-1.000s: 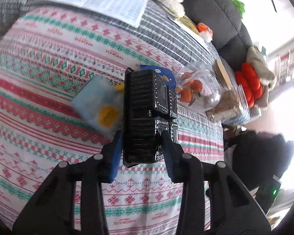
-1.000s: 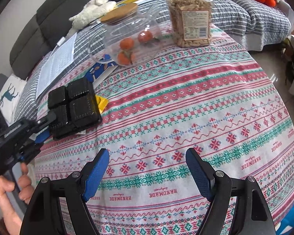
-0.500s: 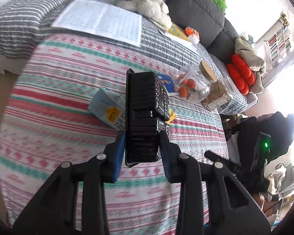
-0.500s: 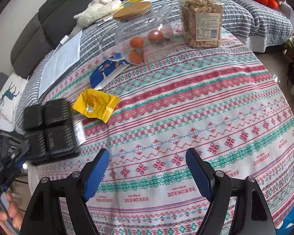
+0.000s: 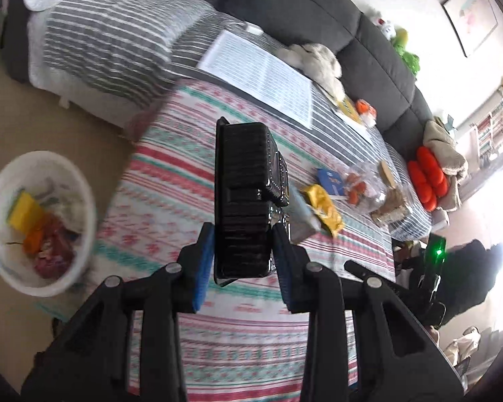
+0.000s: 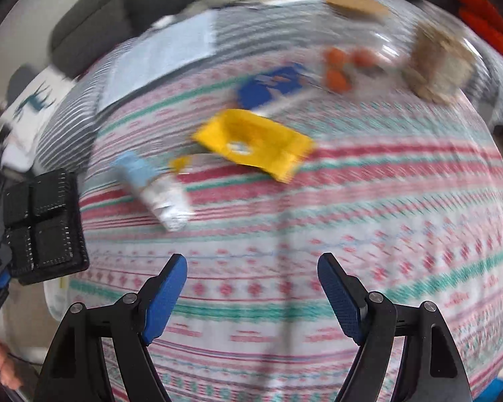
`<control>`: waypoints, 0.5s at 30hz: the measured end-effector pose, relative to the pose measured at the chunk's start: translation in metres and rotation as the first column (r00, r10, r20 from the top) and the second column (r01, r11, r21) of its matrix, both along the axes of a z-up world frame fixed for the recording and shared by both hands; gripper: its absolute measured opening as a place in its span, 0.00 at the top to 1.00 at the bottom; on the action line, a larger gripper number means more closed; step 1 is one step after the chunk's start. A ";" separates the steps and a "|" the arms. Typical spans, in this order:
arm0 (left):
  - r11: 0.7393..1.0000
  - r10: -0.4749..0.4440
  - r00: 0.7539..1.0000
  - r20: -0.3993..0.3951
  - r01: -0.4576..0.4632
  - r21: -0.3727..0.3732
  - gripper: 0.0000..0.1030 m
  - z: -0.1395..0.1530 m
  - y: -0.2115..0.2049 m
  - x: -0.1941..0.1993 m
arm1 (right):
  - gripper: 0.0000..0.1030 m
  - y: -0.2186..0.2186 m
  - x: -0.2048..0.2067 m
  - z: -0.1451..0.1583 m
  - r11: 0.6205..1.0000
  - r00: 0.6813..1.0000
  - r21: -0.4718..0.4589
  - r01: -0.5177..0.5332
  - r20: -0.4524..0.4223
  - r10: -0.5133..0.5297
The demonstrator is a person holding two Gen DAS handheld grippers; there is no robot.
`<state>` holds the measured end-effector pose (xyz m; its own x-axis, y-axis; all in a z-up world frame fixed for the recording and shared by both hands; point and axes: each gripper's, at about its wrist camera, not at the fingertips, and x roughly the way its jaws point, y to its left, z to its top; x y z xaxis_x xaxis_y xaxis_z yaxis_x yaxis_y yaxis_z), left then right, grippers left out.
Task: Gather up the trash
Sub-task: 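Lift the black tray with the left tool while the right tool reaches to the snack bar wrapper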
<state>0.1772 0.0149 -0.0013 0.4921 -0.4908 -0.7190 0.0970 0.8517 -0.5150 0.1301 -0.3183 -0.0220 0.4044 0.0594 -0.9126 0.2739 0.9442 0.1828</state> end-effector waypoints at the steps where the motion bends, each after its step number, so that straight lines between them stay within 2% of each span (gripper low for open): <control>1: 1.000 0.009 1.000 -0.003 -0.009 0.001 0.65 -0.001 0.006 -0.001 | 0.21 0.012 0.006 0.000 0.999 0.999 -0.011 -0.034 0.015 0.035; 4: 0.999 0.044 0.999 -0.014 -0.043 0.007 0.65 -0.005 0.027 -0.004 | 0.21 0.031 0.018 -0.004 0.997 0.997 -0.030 -0.068 0.028 0.069; 9: 0.997 0.075 0.997 -0.013 -0.074 0.033 0.65 -0.007 0.049 -0.006 | 0.21 0.042 0.041 -0.018 0.999 0.999 0.035 -0.041 -0.002 0.041; 15: 0.994 0.105 0.994 -0.017 -0.105 0.031 0.65 -0.008 0.066 -0.006 | 0.21 0.057 0.061 -0.031 0.994 0.992 0.014 -0.109 0.067 0.108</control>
